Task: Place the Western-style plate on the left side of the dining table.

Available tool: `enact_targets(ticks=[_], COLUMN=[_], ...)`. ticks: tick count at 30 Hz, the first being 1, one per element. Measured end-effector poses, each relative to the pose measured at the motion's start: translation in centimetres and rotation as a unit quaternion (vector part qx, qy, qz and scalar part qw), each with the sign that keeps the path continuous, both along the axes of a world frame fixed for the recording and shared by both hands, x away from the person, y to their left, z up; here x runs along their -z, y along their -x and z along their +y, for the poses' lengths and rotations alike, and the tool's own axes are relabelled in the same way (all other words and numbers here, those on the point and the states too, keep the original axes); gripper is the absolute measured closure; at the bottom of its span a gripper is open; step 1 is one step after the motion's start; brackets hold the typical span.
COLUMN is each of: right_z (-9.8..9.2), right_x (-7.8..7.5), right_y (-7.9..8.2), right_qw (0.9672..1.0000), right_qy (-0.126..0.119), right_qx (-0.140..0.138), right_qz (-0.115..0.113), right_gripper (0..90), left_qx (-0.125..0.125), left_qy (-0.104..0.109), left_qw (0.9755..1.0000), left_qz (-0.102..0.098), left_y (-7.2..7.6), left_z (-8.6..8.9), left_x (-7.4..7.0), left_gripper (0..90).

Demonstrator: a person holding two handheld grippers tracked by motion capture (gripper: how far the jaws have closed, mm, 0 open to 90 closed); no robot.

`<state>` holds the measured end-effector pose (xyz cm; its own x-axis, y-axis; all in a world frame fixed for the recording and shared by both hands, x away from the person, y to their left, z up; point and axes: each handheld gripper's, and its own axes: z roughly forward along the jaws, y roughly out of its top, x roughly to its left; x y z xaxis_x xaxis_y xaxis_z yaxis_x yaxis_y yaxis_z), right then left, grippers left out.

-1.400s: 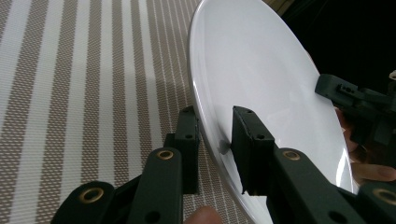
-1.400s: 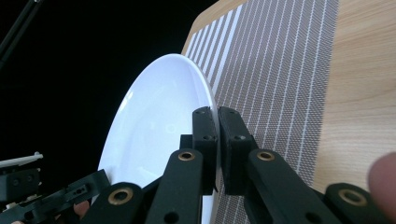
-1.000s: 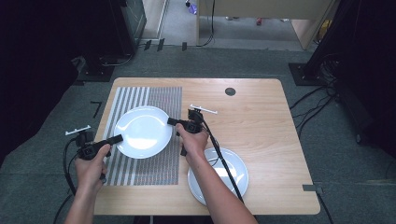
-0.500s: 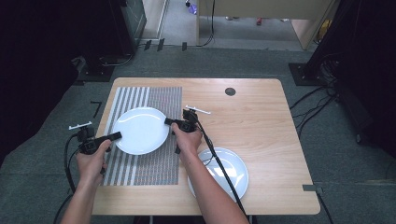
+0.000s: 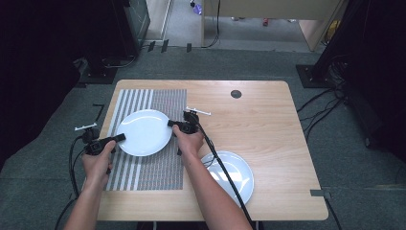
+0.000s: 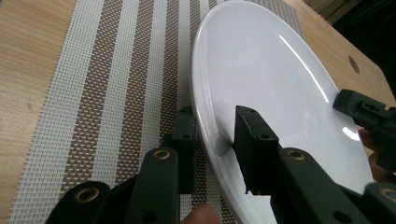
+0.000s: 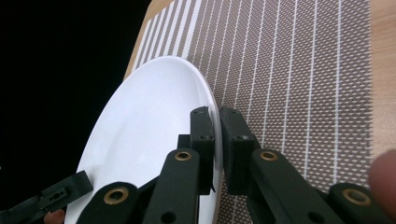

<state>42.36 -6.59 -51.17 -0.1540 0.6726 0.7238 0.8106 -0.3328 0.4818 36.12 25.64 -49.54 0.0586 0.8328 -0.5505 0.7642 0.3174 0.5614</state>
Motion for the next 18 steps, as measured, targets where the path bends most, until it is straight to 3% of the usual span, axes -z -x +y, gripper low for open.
enact_targets(ticks=[6, 12, 18], right_z=[-0.3, -0.5, -0.2], right_x=[0.4, 0.5, 0.9], right_y=[-0.2, -0.4, -0.5], right_qw=[0.9997, 0.9994, 0.9983], right_qy=[0.024, 0.032, 0.053], right_qx=[0.001, 0.009, 0.009], right_qz=[-0.001, -0.012, -0.021], right_gripper=[84.8, 84.7, 83.5], left_qx=[0.003, 0.001, 0.003], left_qy=[-0.001, 0.001, -0.022], left_qw=[0.9999, 1.0, 0.9998], left_qz=[0.011, 0.005, 0.0], left_y=[-0.6, -0.9, -0.9], left_z=[-0.6, -1.0, -1.5], left_x=[0.9, 1.2, 1.4], left_gripper=[70.1, 69.8, 68.5])
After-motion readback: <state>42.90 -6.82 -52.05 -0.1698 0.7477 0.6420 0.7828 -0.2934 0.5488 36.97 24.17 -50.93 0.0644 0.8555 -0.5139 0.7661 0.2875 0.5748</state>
